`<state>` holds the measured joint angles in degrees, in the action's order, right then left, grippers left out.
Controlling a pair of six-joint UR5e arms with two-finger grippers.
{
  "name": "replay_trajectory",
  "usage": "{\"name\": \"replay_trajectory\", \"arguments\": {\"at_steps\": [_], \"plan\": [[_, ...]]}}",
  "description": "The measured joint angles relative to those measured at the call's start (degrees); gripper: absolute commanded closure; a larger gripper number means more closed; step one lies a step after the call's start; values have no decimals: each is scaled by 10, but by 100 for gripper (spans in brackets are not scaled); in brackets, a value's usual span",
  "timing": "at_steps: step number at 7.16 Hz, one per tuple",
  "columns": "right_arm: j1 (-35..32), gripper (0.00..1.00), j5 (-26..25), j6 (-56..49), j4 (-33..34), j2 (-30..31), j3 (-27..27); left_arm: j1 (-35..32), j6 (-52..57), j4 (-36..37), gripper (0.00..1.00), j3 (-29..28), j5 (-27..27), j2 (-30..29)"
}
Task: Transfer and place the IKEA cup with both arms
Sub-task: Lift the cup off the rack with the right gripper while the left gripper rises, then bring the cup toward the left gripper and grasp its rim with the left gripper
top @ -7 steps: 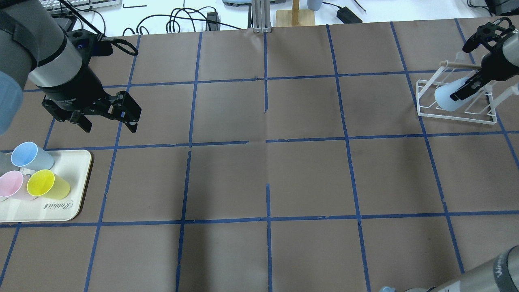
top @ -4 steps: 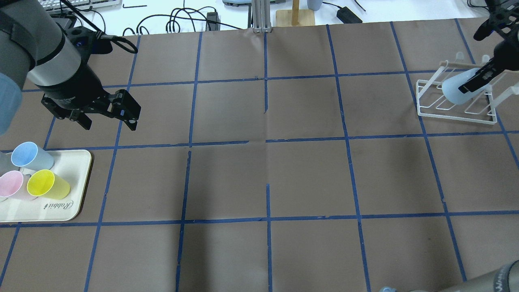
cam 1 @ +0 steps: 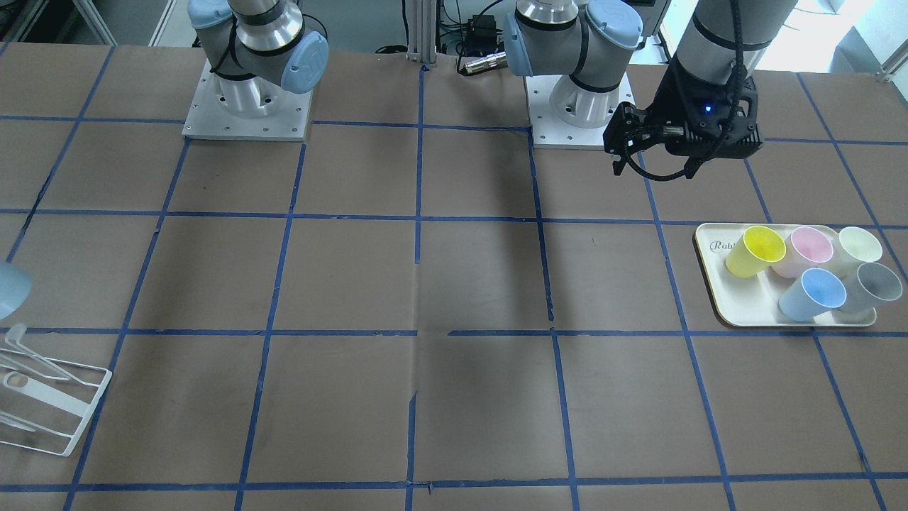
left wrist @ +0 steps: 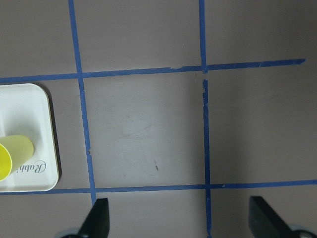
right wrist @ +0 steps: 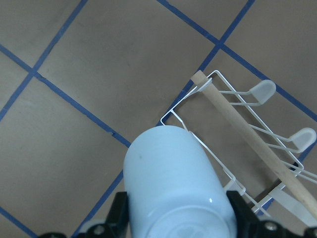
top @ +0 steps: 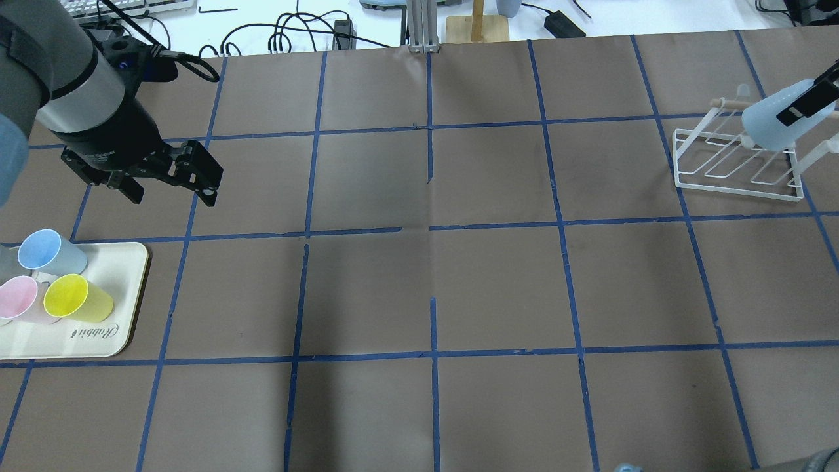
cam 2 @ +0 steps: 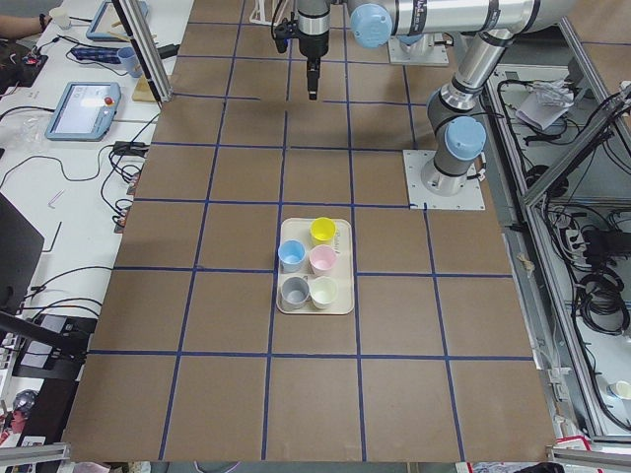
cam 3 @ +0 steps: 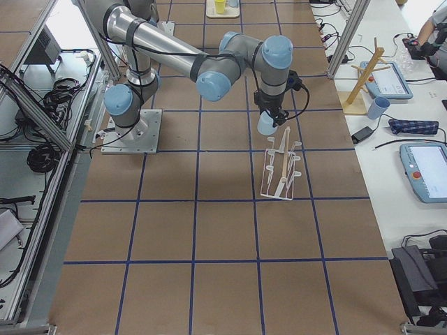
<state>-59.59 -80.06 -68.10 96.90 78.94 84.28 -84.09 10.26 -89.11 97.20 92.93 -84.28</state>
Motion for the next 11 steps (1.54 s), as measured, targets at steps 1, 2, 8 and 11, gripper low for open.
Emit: {"name": "replay_trajectory", "arguments": {"at_steps": [1,2,8,11], "plan": [[-1,47,46,-1,-31,12,-6,-4,5,-2,0,-3,-17,-5],[-1,48,105,-4,-67,22,-7,-6,10,2,0,-4,-66,-8],[-63,48,456,-88,-282,34,-4,0,-4,16,0,-13,-353,-12],[-149,49,512,-91,-318,58,5,12,-150,40,0,-19,-555,-27]]}}
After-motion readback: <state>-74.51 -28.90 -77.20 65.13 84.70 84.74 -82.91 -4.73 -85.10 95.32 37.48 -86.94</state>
